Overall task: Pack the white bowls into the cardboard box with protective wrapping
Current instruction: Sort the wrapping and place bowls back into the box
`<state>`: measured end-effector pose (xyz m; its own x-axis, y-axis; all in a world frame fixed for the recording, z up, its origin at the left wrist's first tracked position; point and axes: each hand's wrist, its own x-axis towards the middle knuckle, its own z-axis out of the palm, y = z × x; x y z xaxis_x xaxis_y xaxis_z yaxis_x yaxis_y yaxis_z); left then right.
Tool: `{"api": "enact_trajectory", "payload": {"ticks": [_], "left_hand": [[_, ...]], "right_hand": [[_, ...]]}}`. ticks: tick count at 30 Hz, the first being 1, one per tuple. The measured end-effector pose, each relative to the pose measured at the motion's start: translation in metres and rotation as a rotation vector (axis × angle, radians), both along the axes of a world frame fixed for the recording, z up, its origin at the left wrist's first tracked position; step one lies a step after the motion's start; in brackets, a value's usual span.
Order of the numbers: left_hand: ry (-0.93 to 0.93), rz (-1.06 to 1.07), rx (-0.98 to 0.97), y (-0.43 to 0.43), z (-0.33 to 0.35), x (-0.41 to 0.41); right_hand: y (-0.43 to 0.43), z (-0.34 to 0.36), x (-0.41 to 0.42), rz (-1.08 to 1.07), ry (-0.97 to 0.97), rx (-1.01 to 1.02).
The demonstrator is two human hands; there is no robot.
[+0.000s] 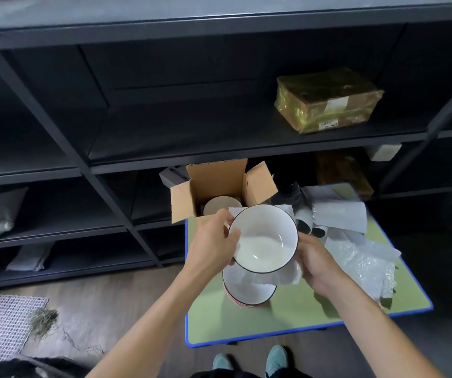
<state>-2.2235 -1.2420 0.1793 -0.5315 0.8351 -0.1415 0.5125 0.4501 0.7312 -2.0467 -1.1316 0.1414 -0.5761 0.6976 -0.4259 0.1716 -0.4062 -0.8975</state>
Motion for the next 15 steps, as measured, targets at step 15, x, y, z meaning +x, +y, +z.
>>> {"api": "enact_trajectory", "payload": {"ticks": [15], "left_hand": [[-0.071,0.045,0.004,-0.011,-0.004,-0.019]], "right_hand": [[-0.012,0.018,-0.009,0.052,0.134,-0.157]]}}
